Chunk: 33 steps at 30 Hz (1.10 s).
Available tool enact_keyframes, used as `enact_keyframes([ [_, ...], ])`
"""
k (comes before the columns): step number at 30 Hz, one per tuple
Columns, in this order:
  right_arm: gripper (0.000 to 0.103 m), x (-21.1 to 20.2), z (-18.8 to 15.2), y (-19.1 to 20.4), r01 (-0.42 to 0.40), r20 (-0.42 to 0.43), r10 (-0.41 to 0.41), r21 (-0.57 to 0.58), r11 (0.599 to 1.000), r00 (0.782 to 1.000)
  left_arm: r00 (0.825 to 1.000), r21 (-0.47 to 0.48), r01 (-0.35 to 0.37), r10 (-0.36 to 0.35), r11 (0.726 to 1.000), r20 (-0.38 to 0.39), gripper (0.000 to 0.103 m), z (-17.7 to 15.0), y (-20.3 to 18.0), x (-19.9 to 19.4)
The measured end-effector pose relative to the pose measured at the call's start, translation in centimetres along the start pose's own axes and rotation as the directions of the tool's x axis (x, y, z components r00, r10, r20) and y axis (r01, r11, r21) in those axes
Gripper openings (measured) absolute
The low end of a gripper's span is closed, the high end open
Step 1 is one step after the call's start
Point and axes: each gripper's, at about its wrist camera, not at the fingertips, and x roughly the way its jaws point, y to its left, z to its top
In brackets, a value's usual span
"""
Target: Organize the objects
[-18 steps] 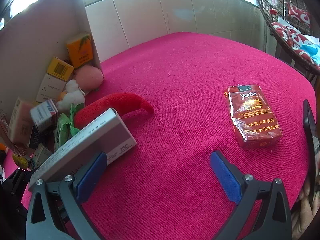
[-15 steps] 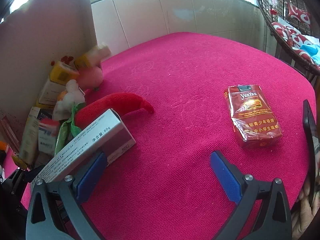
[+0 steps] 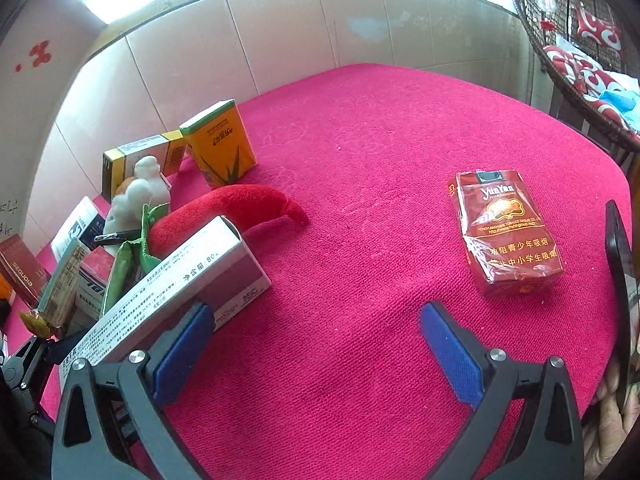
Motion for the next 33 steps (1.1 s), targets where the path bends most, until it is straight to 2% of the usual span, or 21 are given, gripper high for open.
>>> enact_keyframes([
  [33,0.103,-1.4,-0.4,0.0,-0.008,0.004,0.008,0.007,1.0,1.0,1.0,0.001,0.001,-0.001,1.0,0.001,0.103,0.5,0.2,0.3],
])
